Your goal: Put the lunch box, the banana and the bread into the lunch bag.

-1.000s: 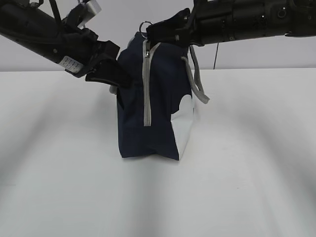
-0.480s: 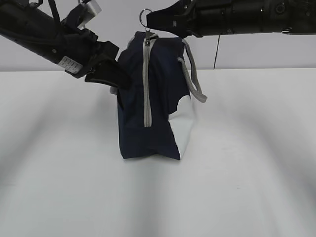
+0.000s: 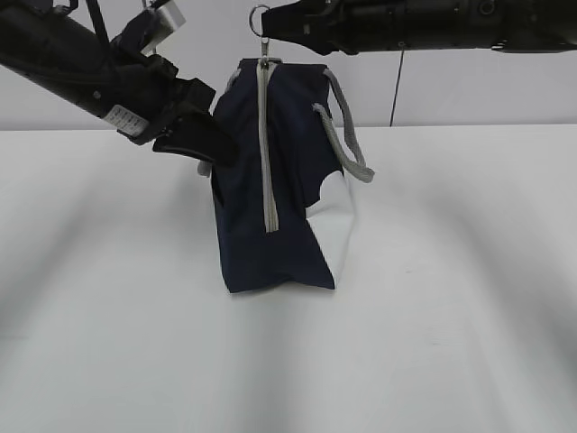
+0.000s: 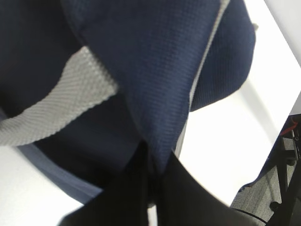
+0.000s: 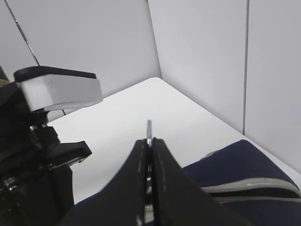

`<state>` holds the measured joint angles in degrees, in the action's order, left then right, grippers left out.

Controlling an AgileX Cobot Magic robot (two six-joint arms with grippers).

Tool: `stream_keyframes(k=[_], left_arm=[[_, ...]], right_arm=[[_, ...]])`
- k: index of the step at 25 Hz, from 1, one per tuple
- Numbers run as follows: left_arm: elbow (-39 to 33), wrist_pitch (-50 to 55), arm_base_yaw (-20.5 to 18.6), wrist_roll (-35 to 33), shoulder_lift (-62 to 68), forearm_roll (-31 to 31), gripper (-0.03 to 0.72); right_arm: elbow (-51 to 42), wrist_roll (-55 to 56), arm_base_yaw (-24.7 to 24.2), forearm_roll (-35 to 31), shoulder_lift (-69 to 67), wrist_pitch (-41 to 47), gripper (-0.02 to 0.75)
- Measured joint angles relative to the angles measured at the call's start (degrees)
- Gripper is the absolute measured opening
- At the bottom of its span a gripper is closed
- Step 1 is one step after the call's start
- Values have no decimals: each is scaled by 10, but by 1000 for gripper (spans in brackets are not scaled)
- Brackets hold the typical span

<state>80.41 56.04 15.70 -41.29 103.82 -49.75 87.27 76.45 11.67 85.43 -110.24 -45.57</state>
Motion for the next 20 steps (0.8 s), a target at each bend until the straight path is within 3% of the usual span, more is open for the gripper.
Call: stream_keyframes(k=[7,20], left_arm=[[1,5,0,0,0,11,2],[1,24,0,0,0,33,1]], right_arm=[[40,14,0,1,-29,23,-16],[145,132,-21,92,-106,39,-16]])
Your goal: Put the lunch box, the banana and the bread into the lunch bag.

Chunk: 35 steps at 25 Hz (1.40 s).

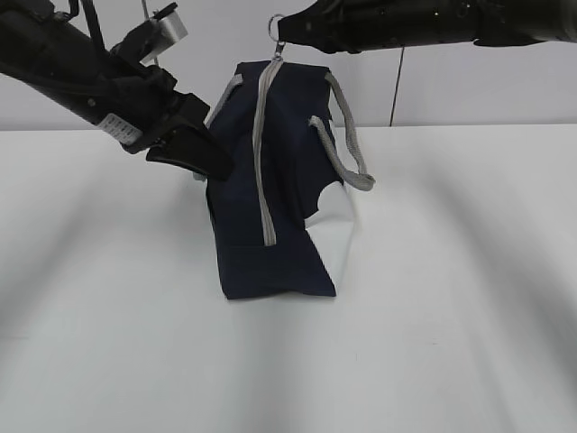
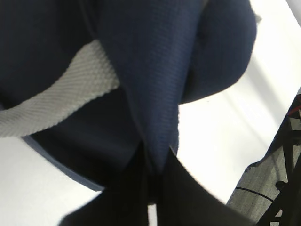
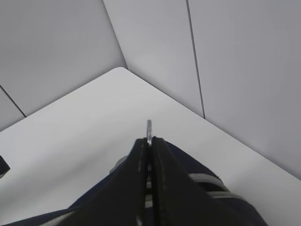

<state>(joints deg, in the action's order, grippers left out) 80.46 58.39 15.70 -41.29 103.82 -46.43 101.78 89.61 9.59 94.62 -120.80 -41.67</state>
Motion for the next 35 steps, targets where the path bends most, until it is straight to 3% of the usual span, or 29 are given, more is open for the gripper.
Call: stream_keyframes(k=[14,35], left_arm=[[0,4,0,0,0,10,1],[0,10,0,-2,0,20,1]], right_arm=[[48,21,-15,25,-38,-9,-16],[332,148,-53,71,-256,-73,-16]])
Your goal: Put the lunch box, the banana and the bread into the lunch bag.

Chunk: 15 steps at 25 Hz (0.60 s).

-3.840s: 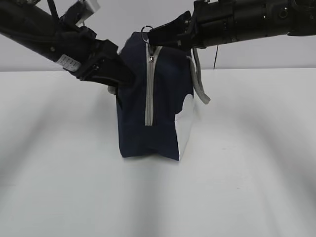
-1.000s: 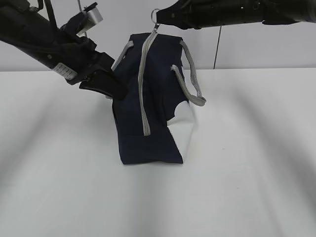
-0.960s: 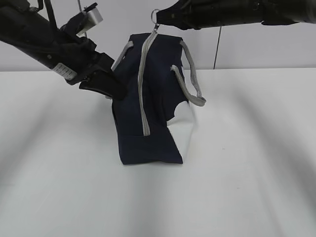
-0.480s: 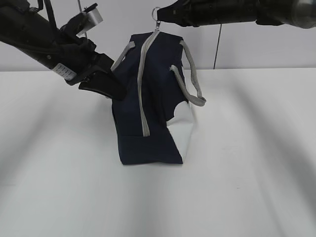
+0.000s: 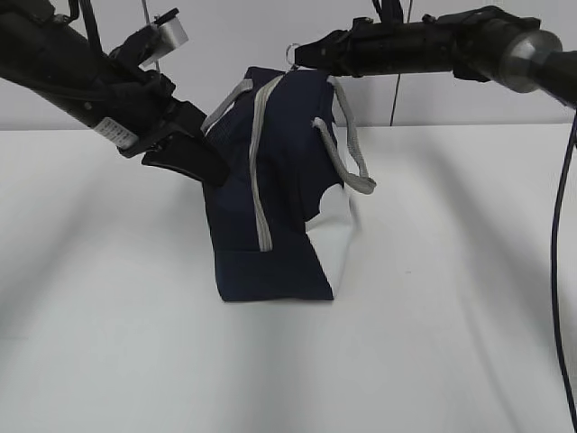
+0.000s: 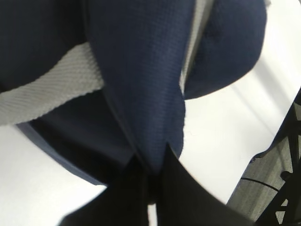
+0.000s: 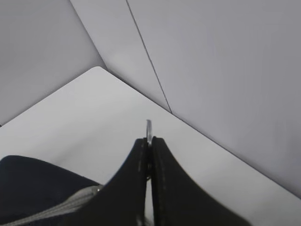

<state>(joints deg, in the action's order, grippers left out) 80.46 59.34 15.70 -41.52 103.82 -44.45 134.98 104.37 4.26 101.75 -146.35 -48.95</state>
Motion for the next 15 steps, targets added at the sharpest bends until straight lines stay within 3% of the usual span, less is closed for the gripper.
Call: stream_keyframes(k=[7,15], left_arm=[[0,-1,0,-1,0,11,1],[0,1,0,-1,0,15,1]], right_arm=[[71,9,-3,-32,-58,-10,-16],[84,19,-5,-43,-76,-24,-16]])
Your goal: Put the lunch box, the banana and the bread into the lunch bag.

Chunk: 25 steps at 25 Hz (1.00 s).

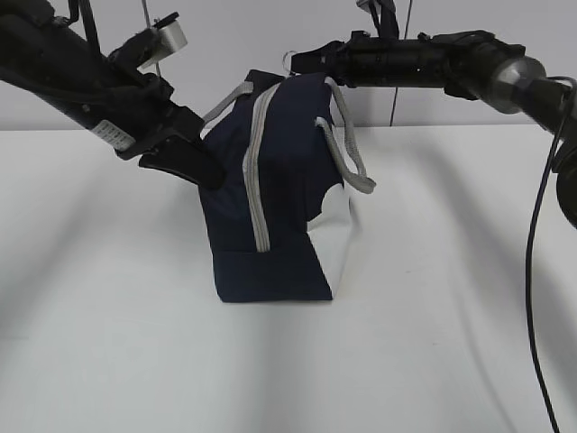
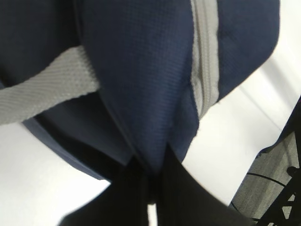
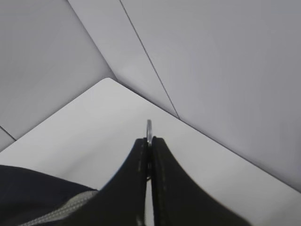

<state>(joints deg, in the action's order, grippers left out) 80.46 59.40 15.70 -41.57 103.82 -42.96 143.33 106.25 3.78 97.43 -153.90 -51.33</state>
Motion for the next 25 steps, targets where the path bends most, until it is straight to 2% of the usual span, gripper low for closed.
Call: stream_keyframes(k=[3,5,7,11,13,18,25], left_arm=[[0,1,-4,6,0,-3,6],[0,1,-11,17,0,-10,40],[-1,-1,-22,27,-3,-14,111],[-1,-13,-47,36,-27,-25,325],[-1,-24,-60,38,-47,-39,389],[-2,-105,-76,38,-93,-81,423],[4,-223,-60,35,-61,-144,424]], right_arm=[[11,16,-3,0,-2,-18,-16],[21,34,-3,12,-2,-27,-16],[28,55,-3,30,-2,-36,-16],[31,80,-3,57,-2,-62,-16],[31,83,-3,59,-2,-74,-16],[31,91,-3,64,-2,-90,-16],[31,96,-3,66,-2,-93,-16]])
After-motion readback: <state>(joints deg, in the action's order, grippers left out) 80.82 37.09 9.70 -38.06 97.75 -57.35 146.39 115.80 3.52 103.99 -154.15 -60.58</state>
